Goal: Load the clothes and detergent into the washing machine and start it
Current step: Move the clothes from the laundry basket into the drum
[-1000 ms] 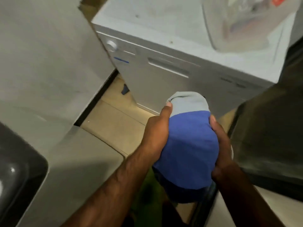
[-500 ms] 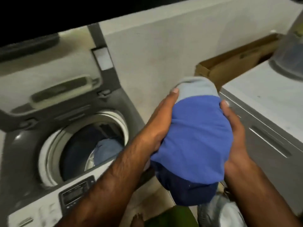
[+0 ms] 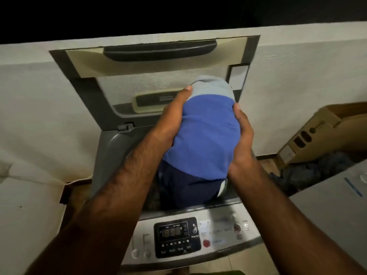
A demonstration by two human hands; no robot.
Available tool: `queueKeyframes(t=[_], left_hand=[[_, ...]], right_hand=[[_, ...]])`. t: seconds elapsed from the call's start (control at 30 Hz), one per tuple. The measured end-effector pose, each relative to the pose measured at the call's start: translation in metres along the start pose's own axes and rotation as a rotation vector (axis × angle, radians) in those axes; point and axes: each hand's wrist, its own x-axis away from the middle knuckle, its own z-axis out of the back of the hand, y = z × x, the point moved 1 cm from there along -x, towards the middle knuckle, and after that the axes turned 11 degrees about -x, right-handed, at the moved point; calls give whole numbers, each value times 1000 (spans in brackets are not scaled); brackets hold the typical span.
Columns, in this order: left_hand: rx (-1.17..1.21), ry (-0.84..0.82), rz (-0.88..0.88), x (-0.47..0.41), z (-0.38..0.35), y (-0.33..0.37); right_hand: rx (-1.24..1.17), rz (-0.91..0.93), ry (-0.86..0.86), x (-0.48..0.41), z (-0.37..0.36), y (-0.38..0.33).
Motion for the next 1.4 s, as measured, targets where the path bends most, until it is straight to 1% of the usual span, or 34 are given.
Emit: queueKeyframes(t=[0.13,0.23,0.3,0.37,0.4,0.5,0.53,0.63,0.67,0.73,0.8,0.83,0.87,0.93,1.03,1.07,1.13,1.23,1.3,1.4], left_hand=[[-14,-5,162,-40,36,-59],[-4,-45,328,-54,54,-101],[15,-41,368,-59,62,-128],[97,-60,394,-63,69,-149],[130,-66,413,-65,71,-154],[25,4,436,-83,83,-170],[-42,43,465,-92,89,-180],[-232,122,491,-136,114,-228],[-263,150,505,-151,123,-248],[-262,170,574,-159,131,-267],[-273,198,631,-132,120,-241],[-278,174,637,-111,108,-219],[-298,147,635,-92,99,-201],[-371,70,616,-76,86,-185],[-386,-179,530,-55,59,-155],[-412,-221,488,-49,48,-145],[-454,-267,386,-36,24,-122],[-419,-368,271,-13,-18,-95],[-448,-432,215,6,-58,-81],[-517,-539,73,36,-133,-75]], right_hand=[[4,-9,140,-29,38,50],[89,-105,215,-45,68,70],[161,-162,280,-56,89,81],[98,-218,300,-68,107,90],[108,-251,307,-75,114,93],[249,-325,403,-95,128,97],[303,-339,447,-101,133,99],[498,-360,549,-116,145,103],[546,-360,570,-118,148,103],[603,-373,597,-117,150,97],[608,-419,619,-117,153,92],[620,-436,605,-117,157,91],[623,-456,585,-116,160,91],[610,-481,526,-114,160,88],[635,-548,372,-94,144,68],[655,-536,333,-85,139,56],[696,-470,271,-64,135,28],[654,-357,190,-26,127,-23],[615,-257,175,2,132,-62],[553,-81,194,49,150,-120]])
